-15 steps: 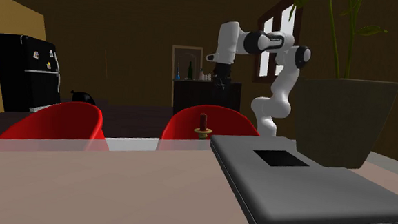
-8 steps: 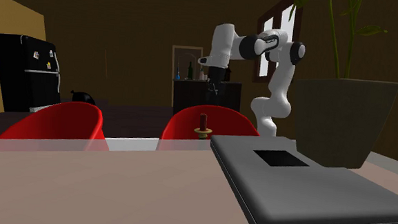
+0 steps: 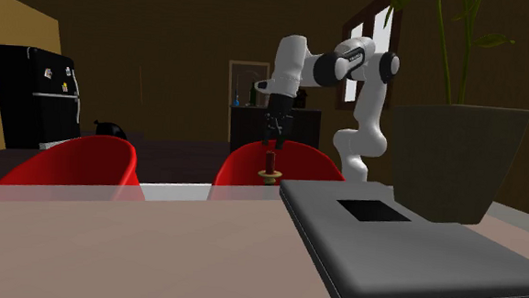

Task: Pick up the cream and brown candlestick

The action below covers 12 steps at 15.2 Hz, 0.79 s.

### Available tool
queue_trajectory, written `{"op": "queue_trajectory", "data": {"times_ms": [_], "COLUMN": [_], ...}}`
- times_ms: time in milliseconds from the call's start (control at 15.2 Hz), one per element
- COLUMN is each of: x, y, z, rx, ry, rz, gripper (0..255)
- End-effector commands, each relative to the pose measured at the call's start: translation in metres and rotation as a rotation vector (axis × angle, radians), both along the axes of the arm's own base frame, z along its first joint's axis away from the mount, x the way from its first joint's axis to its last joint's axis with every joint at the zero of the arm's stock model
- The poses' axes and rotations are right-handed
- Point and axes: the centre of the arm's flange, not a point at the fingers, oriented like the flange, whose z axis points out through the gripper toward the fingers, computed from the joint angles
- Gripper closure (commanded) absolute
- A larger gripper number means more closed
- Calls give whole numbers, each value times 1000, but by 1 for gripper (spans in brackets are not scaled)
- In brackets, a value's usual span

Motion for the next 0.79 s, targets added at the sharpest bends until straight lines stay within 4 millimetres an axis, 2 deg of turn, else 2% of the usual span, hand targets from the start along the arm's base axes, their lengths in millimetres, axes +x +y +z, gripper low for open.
{"op": "queue_trajectory", "data": {"times_ms": [0,198,330,396,726], "x": [1,1,1,1,1], "y": [1,1,1,1,1], "z": [-10,-29,-29,-29,-29], "rx": [1,1,1,1,1], "ry": [-2,-2,-2,-1,-1], "rz": [1,1,1,1,1], "gripper": [0,0,0,255,255]}}
